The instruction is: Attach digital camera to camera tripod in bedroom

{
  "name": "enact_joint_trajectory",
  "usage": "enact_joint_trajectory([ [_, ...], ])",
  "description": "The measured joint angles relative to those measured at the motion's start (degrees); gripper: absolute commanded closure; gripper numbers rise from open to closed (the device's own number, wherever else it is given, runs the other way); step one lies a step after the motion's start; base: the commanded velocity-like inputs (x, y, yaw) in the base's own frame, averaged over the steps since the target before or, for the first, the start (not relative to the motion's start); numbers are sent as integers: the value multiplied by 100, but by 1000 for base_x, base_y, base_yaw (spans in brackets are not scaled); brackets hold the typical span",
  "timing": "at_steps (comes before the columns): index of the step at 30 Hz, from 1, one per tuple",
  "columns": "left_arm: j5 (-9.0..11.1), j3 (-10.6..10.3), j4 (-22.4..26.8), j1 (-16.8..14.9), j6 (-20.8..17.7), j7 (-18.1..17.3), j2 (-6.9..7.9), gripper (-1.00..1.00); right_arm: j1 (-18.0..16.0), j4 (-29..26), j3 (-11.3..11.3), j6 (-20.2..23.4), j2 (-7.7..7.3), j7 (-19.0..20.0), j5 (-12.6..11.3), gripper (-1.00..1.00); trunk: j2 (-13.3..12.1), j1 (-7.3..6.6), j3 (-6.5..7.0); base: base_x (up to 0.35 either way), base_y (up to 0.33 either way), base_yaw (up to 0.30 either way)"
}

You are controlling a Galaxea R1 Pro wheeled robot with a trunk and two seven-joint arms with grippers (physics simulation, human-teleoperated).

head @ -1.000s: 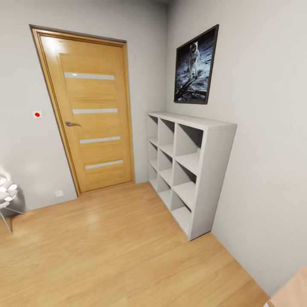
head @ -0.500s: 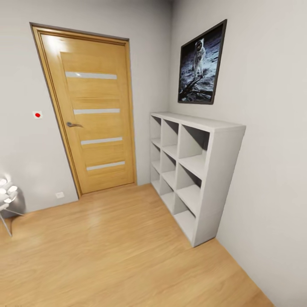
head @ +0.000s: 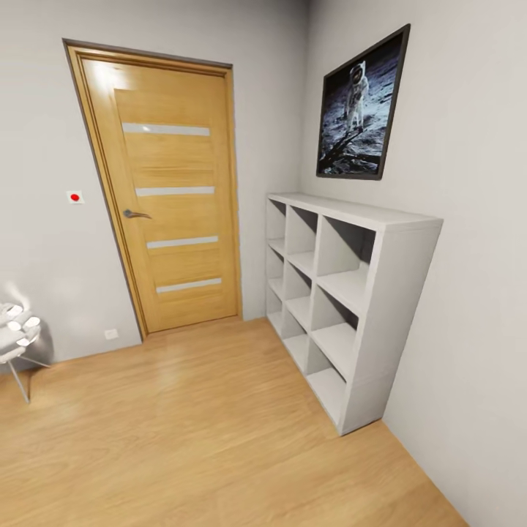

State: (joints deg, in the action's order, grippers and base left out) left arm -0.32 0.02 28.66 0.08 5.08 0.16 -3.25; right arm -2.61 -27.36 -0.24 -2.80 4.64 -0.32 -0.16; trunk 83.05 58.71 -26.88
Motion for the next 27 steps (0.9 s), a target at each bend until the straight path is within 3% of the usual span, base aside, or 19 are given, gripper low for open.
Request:
enact_joint_trajectory([
  [13, 4, 2, -4, 0, 0, 0, 2, -100, 0, 8, 0, 0, 1, 0, 0, -100, 0, 0, 0, 77, -26, 0],
  [27, 16, 6, -2, 0, 0, 0, 9, -100, 0, 9, 0, -1, -1, 0, 0, -100, 0, -2, 0, 304, 23, 2],
])
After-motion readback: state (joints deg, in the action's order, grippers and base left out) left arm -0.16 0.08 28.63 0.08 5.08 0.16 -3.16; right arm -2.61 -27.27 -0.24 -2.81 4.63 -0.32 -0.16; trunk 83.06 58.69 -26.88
